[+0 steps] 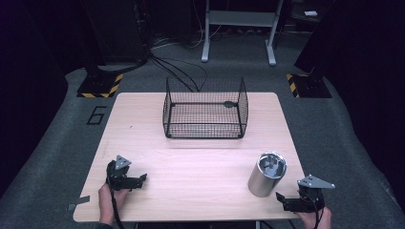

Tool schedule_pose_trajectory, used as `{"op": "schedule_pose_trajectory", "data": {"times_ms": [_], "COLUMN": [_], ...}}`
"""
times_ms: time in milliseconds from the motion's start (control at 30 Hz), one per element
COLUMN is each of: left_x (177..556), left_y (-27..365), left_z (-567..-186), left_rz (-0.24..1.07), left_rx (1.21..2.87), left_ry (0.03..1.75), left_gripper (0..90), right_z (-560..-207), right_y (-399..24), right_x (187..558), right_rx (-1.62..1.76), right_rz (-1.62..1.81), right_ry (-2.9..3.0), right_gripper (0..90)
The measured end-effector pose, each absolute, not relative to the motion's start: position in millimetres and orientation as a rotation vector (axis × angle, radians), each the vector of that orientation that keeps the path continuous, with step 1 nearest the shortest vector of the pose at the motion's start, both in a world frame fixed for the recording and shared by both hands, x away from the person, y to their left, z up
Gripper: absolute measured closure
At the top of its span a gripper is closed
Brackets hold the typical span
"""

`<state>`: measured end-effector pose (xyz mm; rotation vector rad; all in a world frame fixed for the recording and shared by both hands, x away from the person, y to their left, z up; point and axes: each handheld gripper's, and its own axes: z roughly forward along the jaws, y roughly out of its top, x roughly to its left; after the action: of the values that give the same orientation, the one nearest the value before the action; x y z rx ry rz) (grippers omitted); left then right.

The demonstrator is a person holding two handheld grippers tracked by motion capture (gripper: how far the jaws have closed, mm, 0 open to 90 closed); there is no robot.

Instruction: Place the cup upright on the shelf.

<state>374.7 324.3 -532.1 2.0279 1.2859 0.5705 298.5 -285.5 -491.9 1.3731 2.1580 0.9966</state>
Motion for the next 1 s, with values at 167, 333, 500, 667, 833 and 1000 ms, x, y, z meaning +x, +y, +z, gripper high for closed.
{"op": "schedule_pose_trajectory", "data": {"times_ms": [167,333,500,667,833,1000], "left_x": [375,375,375,375,375,375], "left_y": [324,324,324,324,324,324], "left_z": [-532,-532,-532,-532,-532,-532], "left_rz": [0.57,0.57,0.571,0.57,0.57,0.57], "left_rx": [2.028,2.028,2.028,2.028,2.028,2.028], "left_ry": [1.286,1.286,1.286,1.286,1.285,1.285], "left_gripper": [1.2,1.2,1.2,1.2,1.2,1.2], "right_z": [-483,-472,-465,-456,-451,-446], "right_y": [-281,-274,-270,-265,-261,-253], "right_x": [296,293,292,292,293,297], "right_rx": [1.349,1.318,1.286,1.255,1.23,1.212], "right_rz": [1.022,1.063,1.1,1.141,1.173,1.194], "right_ry": [2.173,2.187,2.185,2.176,2.171,2.154], "right_gripper": [0.0,0.0,0.0,0.0,0.0,0.0]}}
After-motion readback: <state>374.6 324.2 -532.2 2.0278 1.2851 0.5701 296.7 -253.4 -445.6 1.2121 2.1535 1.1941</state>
